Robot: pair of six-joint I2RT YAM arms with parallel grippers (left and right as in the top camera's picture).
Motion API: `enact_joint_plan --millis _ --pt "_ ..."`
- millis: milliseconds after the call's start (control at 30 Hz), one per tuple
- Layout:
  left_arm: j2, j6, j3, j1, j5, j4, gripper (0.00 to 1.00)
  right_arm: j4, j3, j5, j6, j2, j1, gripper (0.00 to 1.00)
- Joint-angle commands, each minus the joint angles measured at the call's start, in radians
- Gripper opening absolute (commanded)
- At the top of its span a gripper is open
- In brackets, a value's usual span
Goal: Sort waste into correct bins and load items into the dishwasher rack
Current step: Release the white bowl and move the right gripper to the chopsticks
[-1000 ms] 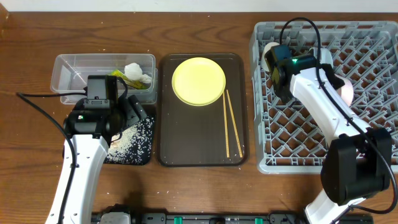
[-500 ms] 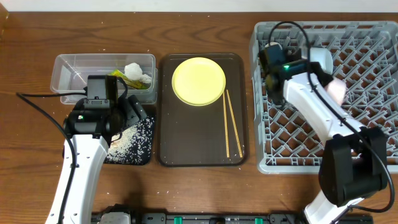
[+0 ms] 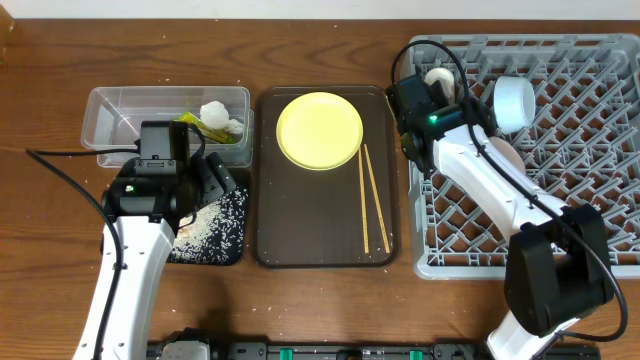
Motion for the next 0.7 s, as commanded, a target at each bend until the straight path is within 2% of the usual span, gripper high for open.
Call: enact_joint_plan --millis 0,200,300,367,433,533,667 --pt "0.002 0.001 0.010 0.004 -0.008 -0.003 0.94 0.001 0.007 -0.205 0.013 -0.018 0.010 0.66" --pt "0.002 0.001 0.010 0.004 -0.008 -0.003 0.94 0.033 0.007 -0.485 0.112 -0.116 0.013 0.65" --pt "0.002 0.001 0.010 0.004 -0.008 -0.003 0.94 0.101 0.007 -0.738 0.154 -0.176 0.013 0.63" --pt "0.002 0.001 0.010 0.004 -0.008 -0.003 0.94 0.163 0.007 -0.938 0.181 -0.201 0.013 0.55" --pt "0.002 0.001 0.010 0.004 -0.009 -0.003 0.94 0.226 0.007 -1.090 0.251 -0.205 0.016 0.41" --pt "0.002 0.001 0.010 0.004 -0.008 -0.003 0.94 0.280 0.006 -1.171 0.333 -0.190 0.039 0.41" --pt "0.002 0.001 0.010 0.004 -0.008 -0.003 0.94 0.275 0.006 -1.119 0.343 -0.141 0.105 0.37"
